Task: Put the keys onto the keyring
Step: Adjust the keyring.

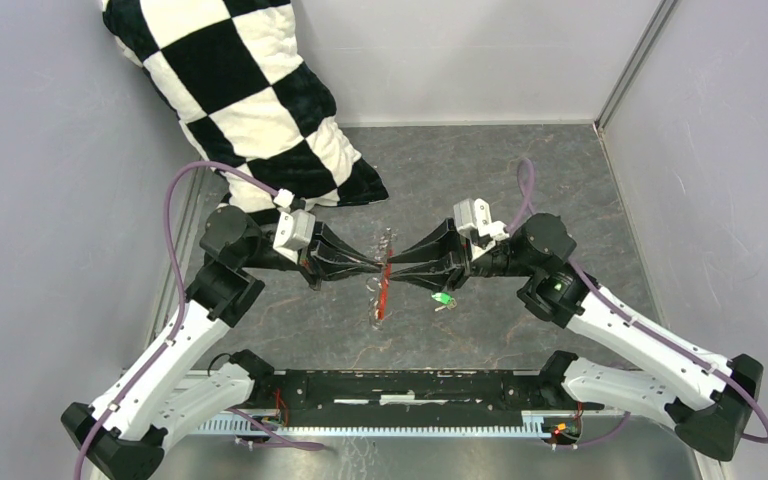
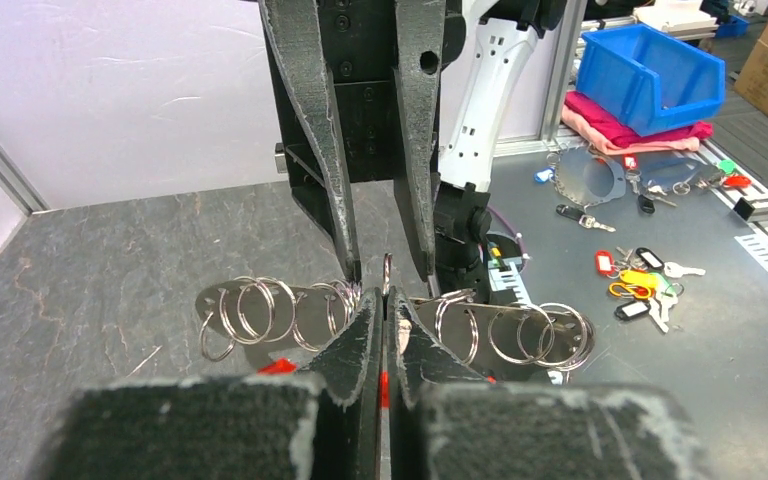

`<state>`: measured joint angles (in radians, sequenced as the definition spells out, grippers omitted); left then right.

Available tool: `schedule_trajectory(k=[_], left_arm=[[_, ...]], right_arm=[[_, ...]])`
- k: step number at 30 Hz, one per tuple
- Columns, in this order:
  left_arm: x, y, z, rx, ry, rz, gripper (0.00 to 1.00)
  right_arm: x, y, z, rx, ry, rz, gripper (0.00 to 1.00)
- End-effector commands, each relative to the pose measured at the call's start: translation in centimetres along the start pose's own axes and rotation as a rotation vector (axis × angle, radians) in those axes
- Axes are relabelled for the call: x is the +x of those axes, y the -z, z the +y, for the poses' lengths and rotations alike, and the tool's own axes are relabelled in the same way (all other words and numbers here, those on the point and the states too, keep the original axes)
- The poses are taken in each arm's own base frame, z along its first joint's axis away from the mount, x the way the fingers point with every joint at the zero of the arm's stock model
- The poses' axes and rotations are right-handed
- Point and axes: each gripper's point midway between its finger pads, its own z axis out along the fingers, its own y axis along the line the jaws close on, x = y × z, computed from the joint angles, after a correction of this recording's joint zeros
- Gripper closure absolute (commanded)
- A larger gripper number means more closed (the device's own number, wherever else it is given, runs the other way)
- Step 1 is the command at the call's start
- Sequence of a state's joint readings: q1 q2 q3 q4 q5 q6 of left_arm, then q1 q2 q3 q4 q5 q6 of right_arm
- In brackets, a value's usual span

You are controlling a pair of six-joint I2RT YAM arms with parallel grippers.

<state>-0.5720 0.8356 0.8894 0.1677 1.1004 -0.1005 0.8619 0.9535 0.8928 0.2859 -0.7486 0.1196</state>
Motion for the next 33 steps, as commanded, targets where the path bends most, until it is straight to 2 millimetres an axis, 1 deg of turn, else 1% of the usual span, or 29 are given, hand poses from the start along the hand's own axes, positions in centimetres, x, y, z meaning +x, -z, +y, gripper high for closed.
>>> schedule_trajectory(k=[1,6,7,8,10,11,12,14,16,17,19,21,24,27,33], left_arm=[[-0.9,0.1,0.0,-0.026,-0.011,-0.031,0.98],[-0.4,0.3,1.4,-0.115,-0.021,-0.030,0.98],[-0.4,0.3,1.6,-0.124,-0.023,-0.029,0.98],[-0.4,0.3,1.6,-0.123,-0.024,-0.029,0.98],[-0.1,0.3,1.4,-0.112,-0.021,-0.023,0.98],[0.2,0.4,1.3,-0.110,-0.022,-0.015,0.98],[0.5,0.4,1.3,-0.108,-0.023,-0.004,0.98],[1.3,0.7,1.3,-0.113,-0.046,0.030,0.96],[2.4,1.0,1.7,-0.134,-0.064,0.082,0.83],[3.0,1.2,2.0,-0.147,-0.067,0.109,0.78],[4.0,1.7,2.5,-0.173,-0.072,0.164,0.74],[5.0,2.1,2.8,-0.192,-0.073,0.212,0.64],[6.4,2.6,3.0,-0.209,-0.070,0.263,0.54],[6.8,2.8,3.4,-0.230,-0.064,0.283,0.52],[6.0,2.3,2.6,-0.180,-0.062,0.248,0.55]], right_arm=[[-1.4,-0.6,-0.2,0.003,-0.032,-0.082,0.67],[-0.9,-0.7,-0.1,-0.007,-0.071,-0.087,0.67],[-0.8,-0.8,-0.2,-0.002,-0.075,-0.085,0.68],[-0.8,-0.9,-0.3,0.004,-0.076,-0.084,0.72],[-0.8,-0.9,-0.6,0.014,-0.080,-0.085,0.86],[-0.8,-1.0,-0.7,0.019,-0.082,-0.086,0.96],[-0.8,-1.0,-0.8,0.024,-0.087,-0.080,0.99],[-0.4,-0.9,-1.3,0.054,-0.083,-0.049,0.99],[0.2,-0.7,-2.0,0.094,-0.066,0.010,0.99],[0.6,-0.5,-2.3,0.107,-0.052,0.047,0.99],[1.3,0.0,-2.7,0.131,-0.033,0.116,0.99],[2.2,0.4,-2.9,0.145,-0.039,0.184,0.99],[3.1,0.8,-3.0,0.136,-0.017,0.252,0.99],[3.5,0.9,-2.8,0.119,-0.009,0.292,0.99],[4.1,0.5,-2.4,0.090,-0.002,0.328,0.99]])
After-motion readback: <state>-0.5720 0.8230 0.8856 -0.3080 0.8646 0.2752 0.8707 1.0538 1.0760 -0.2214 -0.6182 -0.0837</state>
